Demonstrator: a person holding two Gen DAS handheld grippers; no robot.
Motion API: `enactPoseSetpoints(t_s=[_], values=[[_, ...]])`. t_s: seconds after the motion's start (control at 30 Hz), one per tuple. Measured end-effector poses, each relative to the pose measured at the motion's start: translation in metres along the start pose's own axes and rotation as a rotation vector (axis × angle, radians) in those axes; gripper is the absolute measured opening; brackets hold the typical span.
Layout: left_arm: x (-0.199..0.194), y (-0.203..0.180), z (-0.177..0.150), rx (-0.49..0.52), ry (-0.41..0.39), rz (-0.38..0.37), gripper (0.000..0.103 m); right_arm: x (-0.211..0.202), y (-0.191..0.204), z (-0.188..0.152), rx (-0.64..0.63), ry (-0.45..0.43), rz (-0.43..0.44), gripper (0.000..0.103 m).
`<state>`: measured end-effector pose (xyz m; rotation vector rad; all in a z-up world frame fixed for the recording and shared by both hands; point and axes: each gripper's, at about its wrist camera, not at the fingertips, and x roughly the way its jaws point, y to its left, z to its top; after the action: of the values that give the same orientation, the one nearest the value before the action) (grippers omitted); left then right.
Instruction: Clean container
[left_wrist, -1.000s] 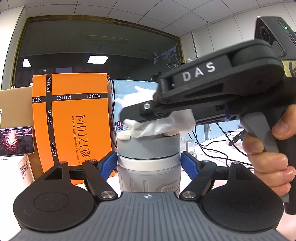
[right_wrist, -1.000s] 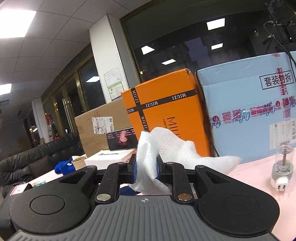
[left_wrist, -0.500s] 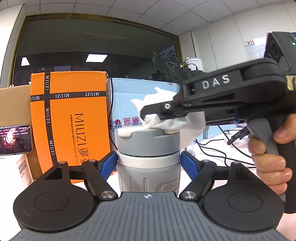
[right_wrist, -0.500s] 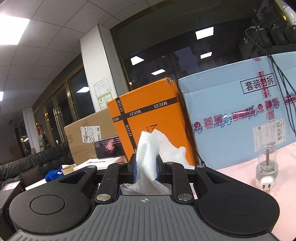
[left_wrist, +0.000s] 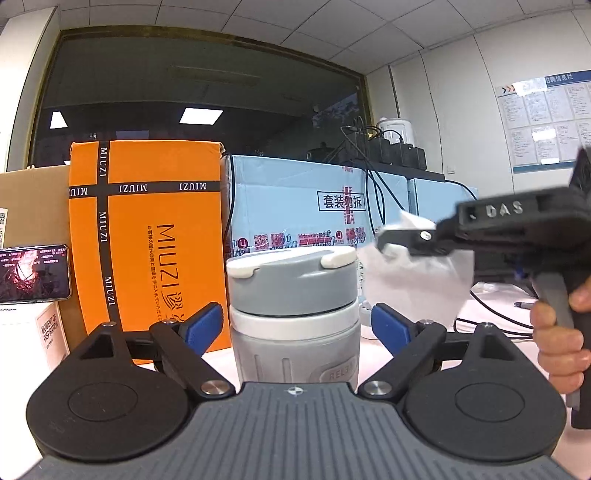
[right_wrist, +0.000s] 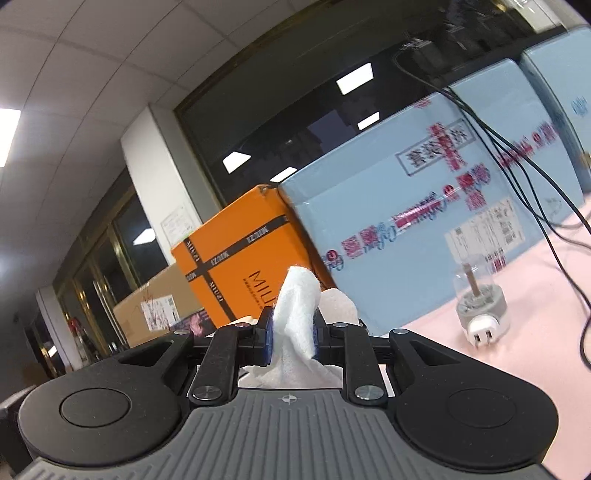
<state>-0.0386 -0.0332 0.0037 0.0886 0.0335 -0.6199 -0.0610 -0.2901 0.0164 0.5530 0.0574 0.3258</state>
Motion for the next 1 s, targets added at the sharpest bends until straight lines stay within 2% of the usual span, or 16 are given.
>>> enactPoseSetpoints(t_s=[0.13,0.17,0.4,0.67,0.83,0.93,1.0], values=[[0.000,-0.003,0.001,0.011,-0.003,0.013,0.091,-0.011,-0.016,-0.001,0.087,-0.024,0.028,0.018],[0.000,-0.005,0.001,0.018,-0.009,0.019,0.103,-0.014,-0.019,-0.002,0.098,-0.029,0.035,0.018],[0.002,-0.019,0.007,0.018,-0.021,0.130,0.103,-0.026,-0.025,0.000,0.159,-0.048,0.067,0.018],[0.017,-0.060,0.012,-0.057,0.033,0.388,0.103,-0.031,-0.028,-0.002,0.196,-0.058,0.080,0.018],[0.042,-0.083,0.013,-0.021,0.050,0.545,0.103,-0.026,-0.032,-0.002,0.222,-0.038,0.081,0.019],[0.053,-0.085,0.013,-0.019,0.048,0.599,0.103,-0.027,-0.035,-0.003,0.237,-0.035,0.078,0.019],[0.056,-0.084,0.011,-0.010,0.053,0.606,0.093,-0.028,-0.036,-0.004,0.248,-0.033,0.076,0.019]])
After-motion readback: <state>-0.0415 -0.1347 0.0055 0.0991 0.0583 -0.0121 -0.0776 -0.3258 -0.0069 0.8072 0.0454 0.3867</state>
